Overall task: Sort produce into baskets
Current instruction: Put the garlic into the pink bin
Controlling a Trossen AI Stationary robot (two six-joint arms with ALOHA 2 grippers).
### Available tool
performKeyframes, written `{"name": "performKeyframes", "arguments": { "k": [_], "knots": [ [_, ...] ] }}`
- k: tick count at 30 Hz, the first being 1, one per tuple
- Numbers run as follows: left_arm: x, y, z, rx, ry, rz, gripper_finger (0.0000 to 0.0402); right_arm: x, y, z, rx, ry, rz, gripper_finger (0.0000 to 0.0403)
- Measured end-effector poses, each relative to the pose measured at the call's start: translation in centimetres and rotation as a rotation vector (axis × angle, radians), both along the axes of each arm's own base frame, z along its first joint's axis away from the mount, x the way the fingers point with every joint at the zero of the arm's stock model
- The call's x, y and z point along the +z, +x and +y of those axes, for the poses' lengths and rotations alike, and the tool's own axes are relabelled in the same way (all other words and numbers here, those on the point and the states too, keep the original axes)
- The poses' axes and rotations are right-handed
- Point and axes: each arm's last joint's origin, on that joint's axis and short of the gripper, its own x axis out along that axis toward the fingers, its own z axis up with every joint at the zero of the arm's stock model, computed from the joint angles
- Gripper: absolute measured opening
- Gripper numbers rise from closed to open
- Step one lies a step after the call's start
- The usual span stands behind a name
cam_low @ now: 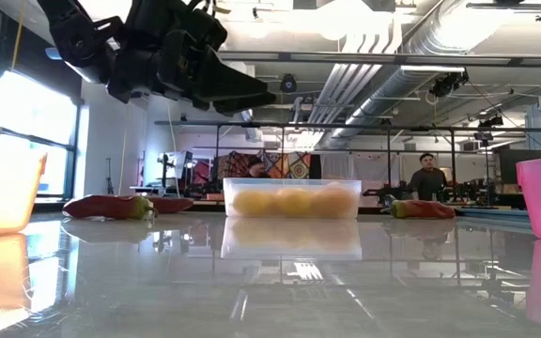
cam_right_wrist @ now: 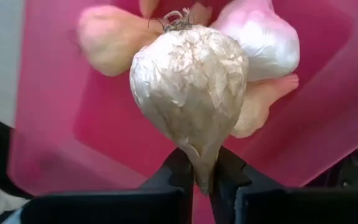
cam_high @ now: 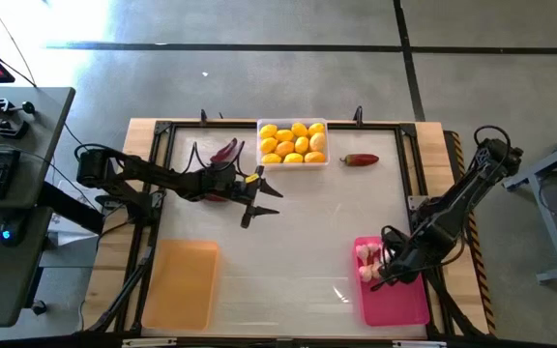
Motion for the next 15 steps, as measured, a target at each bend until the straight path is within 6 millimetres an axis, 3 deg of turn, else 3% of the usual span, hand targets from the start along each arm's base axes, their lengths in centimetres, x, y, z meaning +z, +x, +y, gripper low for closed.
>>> {"name": "performKeyframes", "arguments": {
  "k": [8, 15],
  "knots": [
    [-0.3, -0.1, 0.0, 0.013, -0.020, 0.037, 0.0216, -1.3, 0.6, 1.1, 0.035, 0.033, 0.098, 0.0049],
    [-0.6, 0.5, 0.1, 0.017, -0.048, 0.224, 0.0216, -2.3, 1.3, 2.1, 0.132, 0.055, 0.123, 0.0127]
  ]
}}
